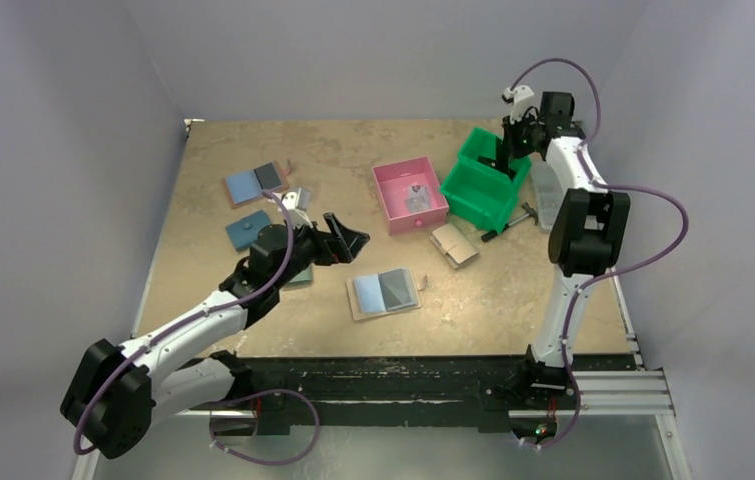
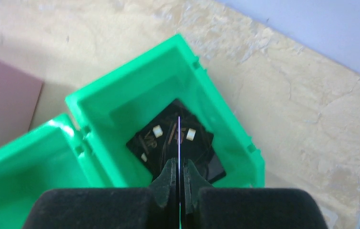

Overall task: Take the credit cards out of the card holder
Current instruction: Place the credit card in the storage box.

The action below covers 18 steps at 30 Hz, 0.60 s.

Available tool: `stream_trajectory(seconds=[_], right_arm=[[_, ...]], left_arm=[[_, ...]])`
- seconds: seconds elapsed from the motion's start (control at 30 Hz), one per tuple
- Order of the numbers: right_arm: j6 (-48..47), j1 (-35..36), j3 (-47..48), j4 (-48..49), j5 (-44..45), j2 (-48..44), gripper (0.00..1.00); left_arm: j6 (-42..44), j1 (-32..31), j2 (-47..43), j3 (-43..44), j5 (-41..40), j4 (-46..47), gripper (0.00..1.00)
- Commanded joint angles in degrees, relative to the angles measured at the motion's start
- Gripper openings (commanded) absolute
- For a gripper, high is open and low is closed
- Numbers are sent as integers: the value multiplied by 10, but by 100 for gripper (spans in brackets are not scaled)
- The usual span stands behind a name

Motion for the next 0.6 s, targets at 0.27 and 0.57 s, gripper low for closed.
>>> stream_trajectory(seconds=[0.27,0.57], right_arm=[[139,-2,120,-15,-42,97,21],[93,-8,-26,69,115,-36,40]], left_arm=[[1,5,-29,-1,5,15,99],[2,5,-55,-10,6,10,99]])
